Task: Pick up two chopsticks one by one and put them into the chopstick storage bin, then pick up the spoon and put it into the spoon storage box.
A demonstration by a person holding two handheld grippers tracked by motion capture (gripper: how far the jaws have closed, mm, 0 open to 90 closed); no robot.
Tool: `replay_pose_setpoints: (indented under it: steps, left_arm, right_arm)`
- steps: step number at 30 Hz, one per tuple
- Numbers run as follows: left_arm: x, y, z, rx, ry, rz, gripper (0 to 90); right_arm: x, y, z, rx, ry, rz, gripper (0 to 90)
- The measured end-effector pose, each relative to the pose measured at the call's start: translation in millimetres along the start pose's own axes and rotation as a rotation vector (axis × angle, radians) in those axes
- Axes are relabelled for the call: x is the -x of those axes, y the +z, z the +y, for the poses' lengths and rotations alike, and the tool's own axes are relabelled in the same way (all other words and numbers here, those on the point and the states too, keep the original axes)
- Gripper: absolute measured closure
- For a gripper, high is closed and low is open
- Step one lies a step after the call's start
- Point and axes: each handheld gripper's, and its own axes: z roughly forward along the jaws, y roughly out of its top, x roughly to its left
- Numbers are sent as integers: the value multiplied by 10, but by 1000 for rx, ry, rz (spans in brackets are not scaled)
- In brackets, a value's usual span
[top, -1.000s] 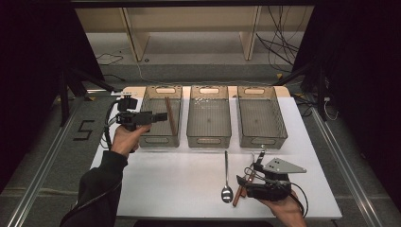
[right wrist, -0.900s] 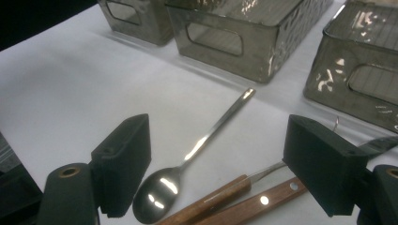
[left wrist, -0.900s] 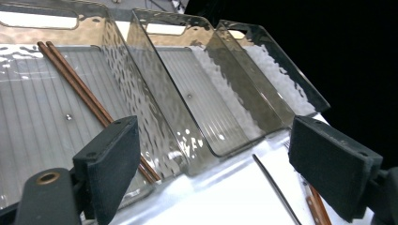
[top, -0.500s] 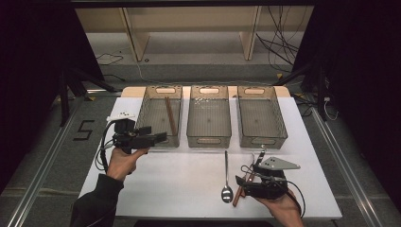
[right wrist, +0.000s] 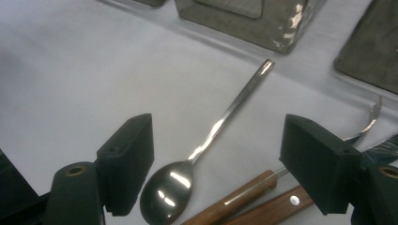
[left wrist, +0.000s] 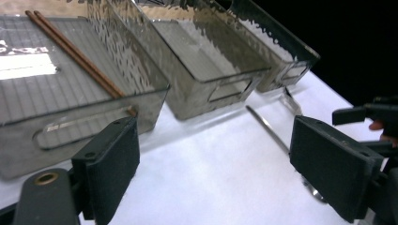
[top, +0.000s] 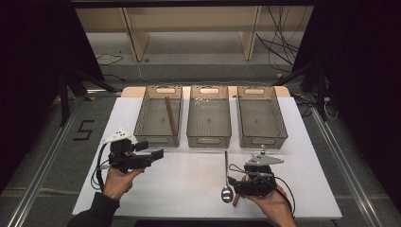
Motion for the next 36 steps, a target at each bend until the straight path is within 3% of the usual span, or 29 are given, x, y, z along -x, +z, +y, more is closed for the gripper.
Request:
replay_pose_setpoints:
  steps: [9, 17, 26, 30, 36]
  left_arm:
    - [33, -102, -222, 30, 20, -8, 161]
    - [67, -179, -308, 70, 51, -9, 159]
    - [74, -153, -364, 55, 95, 17, 157]
    - [63, -149, -403, 57, 100, 30, 158]
    - [68, -187, -445, 93, 111, 26, 158]
  right_arm:
    - [-38, 89, 39, -16, -17, -1, 278]
    - [-5, 99, 46, -11, -20, -6, 289]
    - [118, 160, 123, -18, -36, 8, 574]
    - [173, 219, 131, -33, -51, -14, 740]
    - [202, 359, 150, -89, -64, -66, 881]
